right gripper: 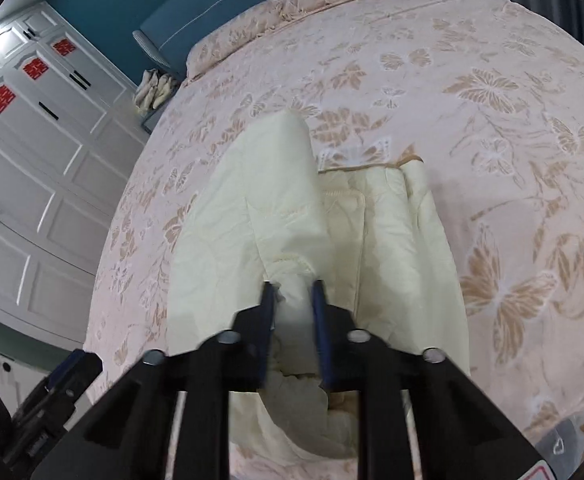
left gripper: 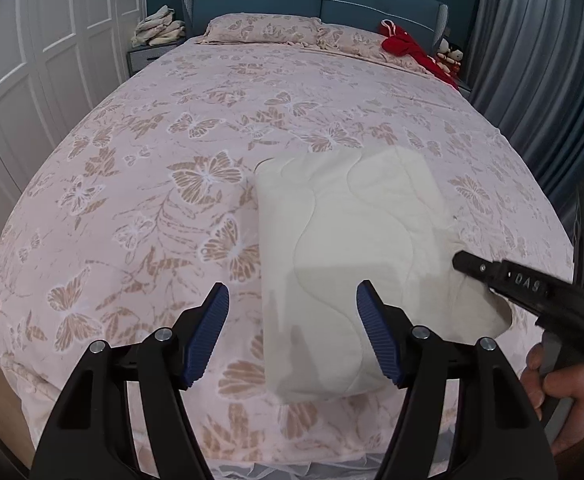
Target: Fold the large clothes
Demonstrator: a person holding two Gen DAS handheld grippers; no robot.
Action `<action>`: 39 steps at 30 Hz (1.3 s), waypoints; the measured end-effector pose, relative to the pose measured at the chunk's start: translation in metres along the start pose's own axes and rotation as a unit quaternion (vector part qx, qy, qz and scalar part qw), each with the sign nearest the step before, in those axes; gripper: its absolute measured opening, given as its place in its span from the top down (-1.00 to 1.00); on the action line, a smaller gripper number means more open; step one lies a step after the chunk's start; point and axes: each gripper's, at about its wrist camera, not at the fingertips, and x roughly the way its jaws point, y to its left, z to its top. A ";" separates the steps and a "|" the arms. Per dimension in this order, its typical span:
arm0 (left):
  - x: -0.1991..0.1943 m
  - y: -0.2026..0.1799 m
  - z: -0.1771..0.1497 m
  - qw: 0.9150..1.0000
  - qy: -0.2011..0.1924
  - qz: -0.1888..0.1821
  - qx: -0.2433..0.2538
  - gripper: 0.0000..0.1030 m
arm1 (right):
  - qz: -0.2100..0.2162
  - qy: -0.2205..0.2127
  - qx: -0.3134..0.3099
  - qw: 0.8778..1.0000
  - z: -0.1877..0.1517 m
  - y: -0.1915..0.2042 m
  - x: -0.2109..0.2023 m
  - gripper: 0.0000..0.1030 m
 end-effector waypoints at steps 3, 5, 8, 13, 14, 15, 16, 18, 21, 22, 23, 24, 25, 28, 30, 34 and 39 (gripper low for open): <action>0.002 -0.009 0.002 1.000 0.000 -0.008 0.007 -0.22 | 0.003 -0.032 -0.005 0.999 -0.004 -0.007 -0.025 0.83; 0.008 -0.018 0.003 1.000 0.005 -0.014 0.014 -0.16 | -0.020 -0.052 -0.015 0.998 -0.011 -0.012 -0.040 0.84; 0.023 -0.040 0.000 0.999 0.019 -0.026 0.026 -0.13 | -0.070 -0.059 -0.024 0.996 -0.025 -0.030 -0.046 0.86; 0.050 -0.073 -0.011 0.997 0.045 -0.022 0.052 -0.12 | -0.101 -0.033 -0.003 0.994 -0.040 -0.069 -0.024 0.87; 0.056 -0.077 -0.013 0.997 0.052 -0.019 0.056 -0.11 | -0.104 -0.030 -0.001 0.994 -0.041 -0.072 -0.021 0.87; 0.062 -0.079 -0.015 0.997 0.058 -0.017 0.057 -0.10 | -0.105 -0.027 0.003 0.994 -0.044 -0.077 -0.017 0.88; 0.066 -0.080 -0.017 0.996 0.063 -0.016 0.057 -0.11 | -0.107 -0.023 0.008 0.994 -0.046 -0.082 -0.013 0.88; 0.074 -0.084 -0.022 0.996 0.067 -0.007 0.063 -0.11 | -0.107 -0.016 0.014 0.994 -0.051 -0.087 -0.006 0.88; 0.082 -0.087 -0.028 0.995 0.070 0.003 0.074 -0.11 | -0.111 -0.007 0.015 0.994 -0.055 -0.092 0.005 0.88; 0.084 -0.087 -0.029 0.995 0.072 0.004 0.074 -0.11 | -0.112 -0.003 0.016 0.994 -0.055 -0.093 0.009 0.88; 0.088 -0.088 -0.030 0.994 0.074 0.006 0.075 -0.12 | -0.113 -0.002 0.018 0.993 -0.055 -0.093 0.012 0.87; 0.091 -0.088 -0.032 0.994 0.076 0.010 0.076 -0.12 | -0.112 0.001 0.020 0.993 -0.055 -0.094 0.015 0.87; 0.093 -0.089 -0.033 0.994 0.077 0.011 0.077 -0.13 | -0.112 0.004 0.023 0.993 -0.056 -0.095 0.019 0.86; 0.102 -0.089 -0.036 0.994 0.080 0.017 0.078 -0.14 | -0.109 0.013 0.029 0.994 -0.054 -0.099 0.027 0.86; 0.106 -0.090 -0.038 0.993 0.080 0.022 0.081 -0.15 | -0.107 0.018 0.033 0.994 -0.053 -0.101 0.031 0.85; 0.112 -0.091 -0.039 0.993 0.080 0.028 0.084 -0.16 | -0.108 0.026 0.033 0.993 -0.051 -0.102 0.037 0.85; 0.119 -0.093 -0.039 0.992 0.080 0.035 0.088 -0.17 | -0.109 0.033 0.032 0.993 -0.049 -0.103 0.044 0.84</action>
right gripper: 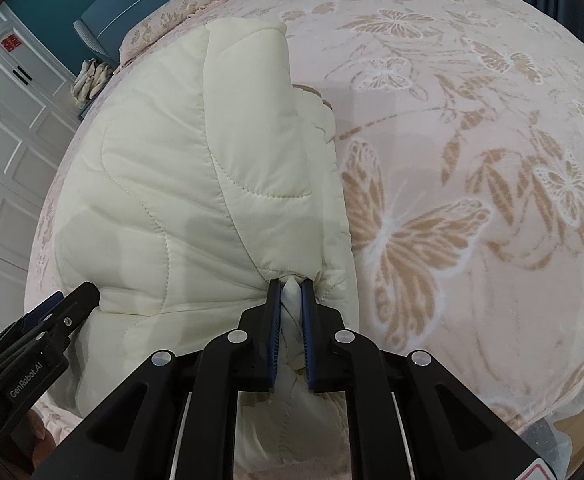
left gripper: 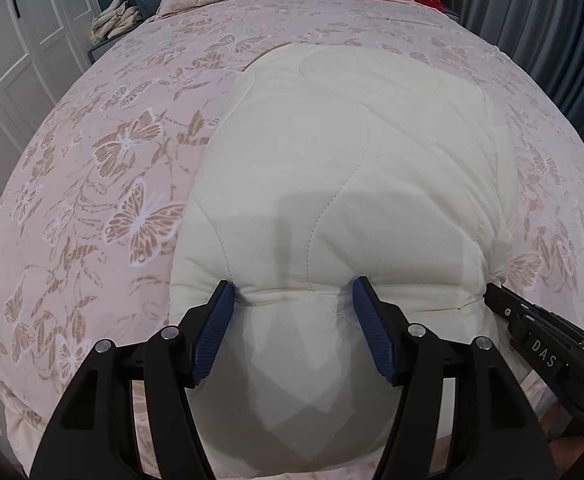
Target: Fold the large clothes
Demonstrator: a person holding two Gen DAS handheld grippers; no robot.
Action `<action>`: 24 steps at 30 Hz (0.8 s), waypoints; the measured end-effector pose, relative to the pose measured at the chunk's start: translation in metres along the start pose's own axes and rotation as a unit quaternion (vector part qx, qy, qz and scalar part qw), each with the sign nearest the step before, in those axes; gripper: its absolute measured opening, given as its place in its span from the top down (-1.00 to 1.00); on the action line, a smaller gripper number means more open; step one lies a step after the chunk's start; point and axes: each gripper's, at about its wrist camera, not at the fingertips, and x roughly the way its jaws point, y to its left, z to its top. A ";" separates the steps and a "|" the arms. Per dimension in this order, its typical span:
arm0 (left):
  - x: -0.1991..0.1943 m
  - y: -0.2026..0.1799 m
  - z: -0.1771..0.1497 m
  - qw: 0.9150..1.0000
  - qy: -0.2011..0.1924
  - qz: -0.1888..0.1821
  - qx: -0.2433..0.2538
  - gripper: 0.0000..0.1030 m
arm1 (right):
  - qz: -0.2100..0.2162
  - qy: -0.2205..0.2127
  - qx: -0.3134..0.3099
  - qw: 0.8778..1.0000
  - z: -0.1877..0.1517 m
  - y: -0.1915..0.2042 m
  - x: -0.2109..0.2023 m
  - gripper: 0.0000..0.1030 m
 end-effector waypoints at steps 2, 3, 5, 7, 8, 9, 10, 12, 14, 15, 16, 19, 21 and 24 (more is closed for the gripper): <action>0.002 -0.001 0.000 1.000 0.000 0.003 0.001 -0.18 | 0.000 0.002 -0.001 1.000 0.001 0.000 0.002 0.84; 0.003 -0.002 0.000 1.000 0.000 0.004 0.001 -0.18 | 0.000 0.003 -0.003 1.000 0.002 0.000 0.003 0.84; 0.006 -0.003 0.001 1.000 -0.001 0.008 0.002 -0.19 | -0.003 0.005 -0.008 1.000 0.003 0.001 0.004 0.84; 0.007 -0.005 0.001 1.000 -0.003 0.013 0.005 -0.19 | -0.006 0.007 -0.012 1.000 0.004 0.003 0.005 0.83; 0.008 -0.006 0.001 1.000 -0.004 0.015 0.006 -0.19 | -0.009 0.008 -0.017 1.000 0.004 0.004 0.005 0.83; 0.008 -0.007 0.000 1.000 -0.005 0.017 0.007 -0.19 | -0.013 0.009 -0.020 1.000 0.004 0.005 0.005 0.83; 0.008 -0.007 0.000 1.000 -0.005 0.018 0.009 -0.19 | -0.017 0.009 -0.025 1.000 0.004 0.007 0.005 0.83; 0.008 -0.007 -0.001 1.000 -0.007 0.019 0.011 -0.19 | -0.031 0.009 -0.036 0.999 0.004 0.012 0.006 0.83; 0.007 -0.007 -0.001 1.000 -0.007 0.018 0.013 -0.19 | -0.043 0.009 -0.045 0.998 0.005 0.015 0.006 0.83; 0.007 -0.007 -0.002 1.000 -0.007 0.018 0.013 -0.19 | -0.048 0.009 -0.048 0.998 0.004 0.017 0.007 0.83; 0.007 -0.008 -0.001 1.000 -0.007 0.019 0.012 -0.19 | -0.053 0.009 -0.051 0.997 0.004 0.019 0.007 0.82; 0.005 -0.009 -0.003 1.000 -0.008 0.021 0.015 -0.19 | -0.070 0.007 -0.069 0.995 0.004 0.025 0.006 0.81; 0.000 -0.010 -0.003 0.999 -0.011 0.025 0.020 -0.19 | -0.088 0.003 -0.095 0.992 0.003 0.032 0.004 0.77; -0.015 -0.006 -0.006 0.999 -0.019 0.026 0.018 -0.22 | -0.093 -0.011 -0.115 0.989 0.003 0.036 -0.013 0.63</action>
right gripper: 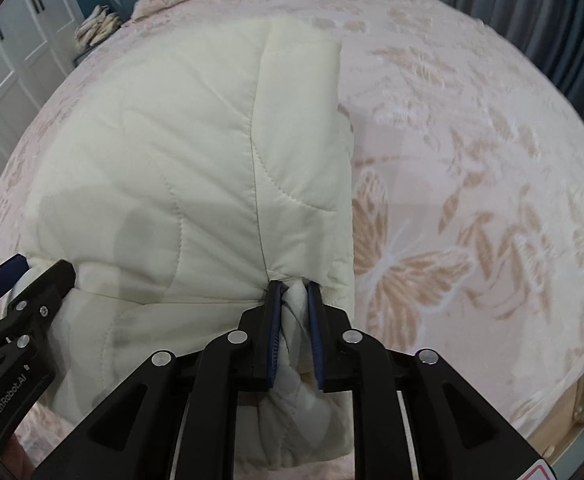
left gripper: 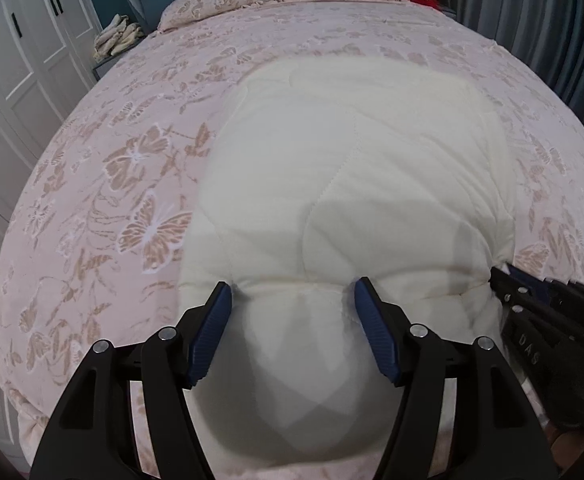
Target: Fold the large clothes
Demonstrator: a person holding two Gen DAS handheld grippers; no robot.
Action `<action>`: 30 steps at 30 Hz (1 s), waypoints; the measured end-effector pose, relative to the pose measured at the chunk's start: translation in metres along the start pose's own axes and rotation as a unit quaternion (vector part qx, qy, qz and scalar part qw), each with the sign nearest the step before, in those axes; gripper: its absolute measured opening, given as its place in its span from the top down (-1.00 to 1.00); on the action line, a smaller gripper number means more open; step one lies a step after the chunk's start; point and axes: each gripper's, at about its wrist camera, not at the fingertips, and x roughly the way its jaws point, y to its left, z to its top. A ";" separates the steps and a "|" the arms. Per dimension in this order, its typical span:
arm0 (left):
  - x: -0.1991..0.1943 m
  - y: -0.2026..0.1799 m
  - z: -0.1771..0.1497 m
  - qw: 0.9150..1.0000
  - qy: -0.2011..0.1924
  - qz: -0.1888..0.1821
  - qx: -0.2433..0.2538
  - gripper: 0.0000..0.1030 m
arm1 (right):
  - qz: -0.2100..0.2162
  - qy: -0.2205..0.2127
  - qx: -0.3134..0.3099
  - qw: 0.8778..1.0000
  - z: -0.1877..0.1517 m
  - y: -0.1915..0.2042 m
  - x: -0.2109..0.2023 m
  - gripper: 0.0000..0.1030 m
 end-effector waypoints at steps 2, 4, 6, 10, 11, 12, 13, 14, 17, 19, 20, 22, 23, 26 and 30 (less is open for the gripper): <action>-0.011 0.008 -0.002 1.000 -0.002 0.001 -0.007 -0.33 | -0.013 -0.010 0.001 1.000 -0.001 -0.003 -0.017 0.18; -0.018 0.020 -0.004 1.000 0.000 -0.006 -0.021 -0.44 | -0.033 -0.028 0.001 0.999 -0.003 -0.008 -0.036 -0.19; -0.024 0.032 -0.007 1.000 0.002 -0.004 -0.029 -0.50 | -0.023 -0.029 0.008 0.999 -0.006 -0.014 -0.049 -0.25; -0.031 0.048 -0.013 0.999 0.001 0.007 -0.037 -0.64 | 0.001 -0.024 0.026 0.999 -0.011 -0.023 -0.065 -0.43; -0.031 0.052 -0.015 0.999 0.003 0.005 -0.042 -0.65 | 0.009 -0.019 0.031 0.999 -0.013 -0.023 -0.067 -0.44; -0.031 0.055 -0.017 0.999 0.005 0.001 -0.046 -0.66 | 0.016 -0.014 0.034 0.999 -0.014 -0.023 -0.066 -0.48; -0.030 0.059 -0.019 0.999 0.009 -0.002 -0.052 -0.67 | 0.018 -0.009 0.034 0.999 -0.014 -0.019 -0.064 -0.50; -0.029 0.061 -0.021 0.998 0.011 -0.003 -0.054 -0.69 | 0.020 0.000 0.030 0.999 -0.015 -0.015 -0.060 -0.52; -0.024 0.065 -0.025 0.998 0.016 -0.010 -0.057 -0.75 | 0.015 0.023 0.017 0.999 -0.018 -0.008 -0.046 -0.64; -0.019 0.067 -0.026 0.997 0.023 -0.023 -0.063 -0.80 | 0.026 0.038 0.032 0.998 -0.021 -0.010 -0.031 -0.67; -0.017 0.068 -0.026 0.997 0.027 -0.029 -0.067 -0.83 | 0.026 0.038 0.032 0.998 -0.021 -0.010 -0.031 -0.69; -0.009 0.070 -0.028 0.995 0.036 -0.049 -0.077 -0.88 | 0.052 0.056 0.068 0.995 -0.024 -0.021 -0.016 -0.79; -0.005 0.071 -0.028 0.994 0.040 -0.057 -0.081 -0.91 | 0.064 0.062 0.078 0.993 -0.025 -0.024 -0.011 -0.79; 0.008 0.073 -0.027 0.991 0.049 -0.086 -0.089 -0.91 | 0.092 0.078 0.094 0.988 -0.026 -0.027 -0.001 -0.79; 0.027 0.064 -0.020 0.985 0.069 -0.135 -0.083 -0.91 | 0.098 0.085 0.071 0.989 -0.019 -0.017 0.004 -0.61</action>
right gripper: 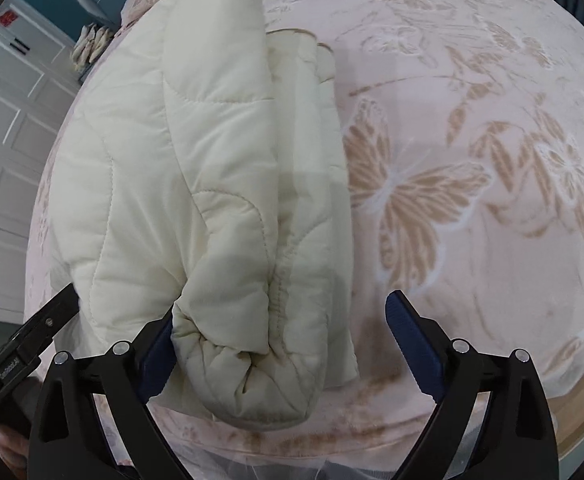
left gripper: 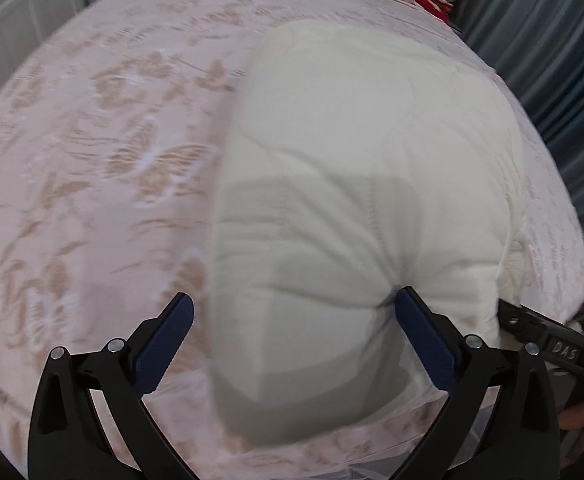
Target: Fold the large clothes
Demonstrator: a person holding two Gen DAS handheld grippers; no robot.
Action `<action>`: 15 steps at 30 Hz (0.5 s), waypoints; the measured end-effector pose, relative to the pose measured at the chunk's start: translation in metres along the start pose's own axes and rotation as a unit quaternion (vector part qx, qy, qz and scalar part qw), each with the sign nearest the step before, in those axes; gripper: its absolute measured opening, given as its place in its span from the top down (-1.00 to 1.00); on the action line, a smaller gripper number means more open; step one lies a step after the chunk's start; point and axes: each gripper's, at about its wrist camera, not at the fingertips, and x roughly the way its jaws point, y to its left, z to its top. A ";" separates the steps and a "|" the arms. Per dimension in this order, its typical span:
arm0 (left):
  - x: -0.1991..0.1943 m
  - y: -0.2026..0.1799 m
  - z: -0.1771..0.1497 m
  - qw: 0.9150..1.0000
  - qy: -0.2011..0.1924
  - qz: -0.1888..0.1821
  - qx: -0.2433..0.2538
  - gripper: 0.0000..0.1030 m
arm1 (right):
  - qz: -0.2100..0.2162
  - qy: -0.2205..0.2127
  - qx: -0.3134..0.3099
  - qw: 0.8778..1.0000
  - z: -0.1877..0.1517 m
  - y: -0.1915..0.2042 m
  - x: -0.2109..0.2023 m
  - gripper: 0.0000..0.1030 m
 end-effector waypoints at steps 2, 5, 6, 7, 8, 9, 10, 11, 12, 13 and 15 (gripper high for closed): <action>0.002 -0.005 0.005 1.000 0.007 -0.003 0.009 -0.82 | -0.010 -0.002 -0.033 0.999 0.002 0.016 -0.004 -0.22; -0.012 -0.015 0.007 0.999 -0.001 0.000 0.035 -0.34 | -0.069 -0.019 -0.099 0.993 0.000 0.049 -0.015 0.17; -0.022 -0.018 0.006 0.999 -0.014 0.004 0.049 -0.26 | -0.091 -0.027 -0.118 0.988 -0.001 0.061 -0.019 0.26; -0.028 -0.018 0.006 0.998 -0.022 0.005 0.057 -0.12 | -0.107 -0.034 -0.131 0.985 -0.003 0.070 -0.021 0.33; -0.036 -0.019 0.007 0.997 -0.032 0.006 0.065 -0.01 | -0.129 -0.044 -0.148 0.980 -0.005 0.082 -0.025 0.35; -0.041 -0.018 0.007 0.997 -0.037 0.004 0.067 0.03 | -0.141 -0.051 -0.157 0.976 -0.007 0.088 -0.027 0.39; -0.049 -0.017 0.008 0.996 -0.046 0.002 0.070 0.08 | -0.157 -0.061 -0.172 0.971 -0.011 0.099 -0.030 0.43; -0.057 -0.017 0.009 0.995 -0.057 0.005 0.076 0.11 | -0.165 -0.069 -0.182 0.967 -0.013 0.106 -0.033 0.45; -0.063 -0.017 0.010 0.994 -0.066 0.011 0.082 0.12 | -0.168 -0.076 -0.190 0.964 -0.012 0.111 -0.037 0.47; -0.072 -0.018 0.011 0.992 -0.082 0.023 0.093 0.13 | -0.171 -0.082 -0.199 0.962 -0.014 0.120 -0.040 0.49; -0.088 -0.014 0.013 0.988 -0.106 0.038 0.104 0.15 | -0.170 -0.098 -0.210 0.958 -0.015 0.135 -0.047 0.51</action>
